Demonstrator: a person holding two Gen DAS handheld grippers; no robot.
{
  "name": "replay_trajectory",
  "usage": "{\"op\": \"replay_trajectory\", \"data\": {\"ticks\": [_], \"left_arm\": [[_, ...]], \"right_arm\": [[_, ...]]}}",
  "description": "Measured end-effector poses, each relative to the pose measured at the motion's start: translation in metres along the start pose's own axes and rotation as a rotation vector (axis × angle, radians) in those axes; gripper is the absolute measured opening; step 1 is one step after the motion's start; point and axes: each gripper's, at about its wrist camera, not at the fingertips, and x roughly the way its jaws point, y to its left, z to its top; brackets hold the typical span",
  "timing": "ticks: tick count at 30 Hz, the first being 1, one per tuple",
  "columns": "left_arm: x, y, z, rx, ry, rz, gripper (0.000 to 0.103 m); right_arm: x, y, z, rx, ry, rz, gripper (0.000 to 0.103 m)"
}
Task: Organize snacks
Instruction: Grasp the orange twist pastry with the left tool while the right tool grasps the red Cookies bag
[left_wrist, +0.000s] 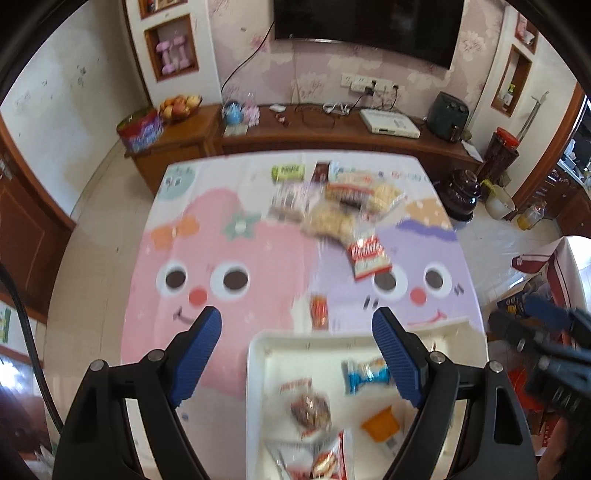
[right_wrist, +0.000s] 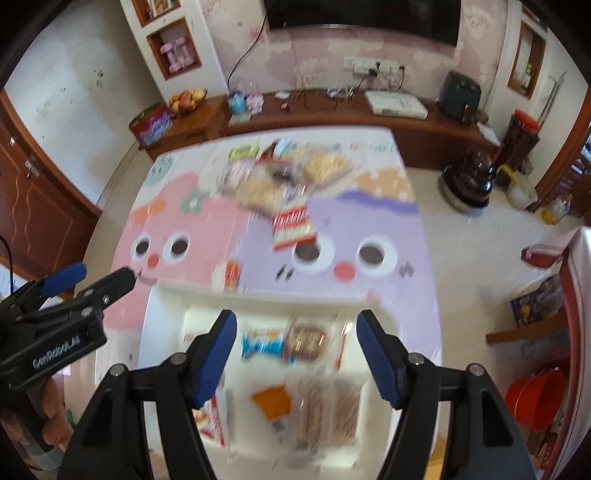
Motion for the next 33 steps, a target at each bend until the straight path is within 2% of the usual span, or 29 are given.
{"op": "replay_trajectory", "data": {"ticks": [4, 7, 11, 15, 19, 23, 27, 30, 33], "left_arm": [[0.008, -0.004, 0.029, 0.02, -0.019, -0.003, 0.083], [0.03, -0.005, 0.045, 0.024, 0.006, 0.005, 0.083], [0.074, -0.007, 0.048, 0.023, 0.091, 0.005, 0.083], [0.129, -0.016, 0.036, 0.026, 0.204, -0.009, 0.082], [0.181, -0.025, 0.018, 0.04, 0.31, 0.003, 0.074], [0.221, -0.021, 0.0, -0.011, 0.423, -0.026, 0.068], [0.239, -0.018, -0.01, -0.041, 0.468, -0.046, 0.068], [0.245, -0.016, -0.014, -0.05, 0.485, -0.05, 0.066], [0.249, -0.016, -0.018, -0.059, 0.494, -0.054, 0.059]], "right_arm": [[-0.006, -0.016, 0.043, 0.025, -0.057, -0.003, 0.068], [-0.002, -0.022, 0.075, 0.024, -0.086, -0.013, 0.068], [0.029, -0.026, 0.109, 0.02, -0.046, 0.009, 0.068], [0.075, -0.022, 0.127, 0.001, 0.021, 0.025, 0.068], [0.133, -0.014, 0.133, -0.018, 0.117, 0.054, 0.068], [0.185, -0.007, 0.129, -0.028, 0.228, 0.099, 0.068], [0.23, -0.001, 0.12, -0.029, 0.323, 0.103, 0.068], [0.248, 0.002, 0.115, -0.025, 0.357, 0.094, 0.068], [0.259, 0.004, 0.112, -0.028, 0.372, 0.094, 0.068]]}}
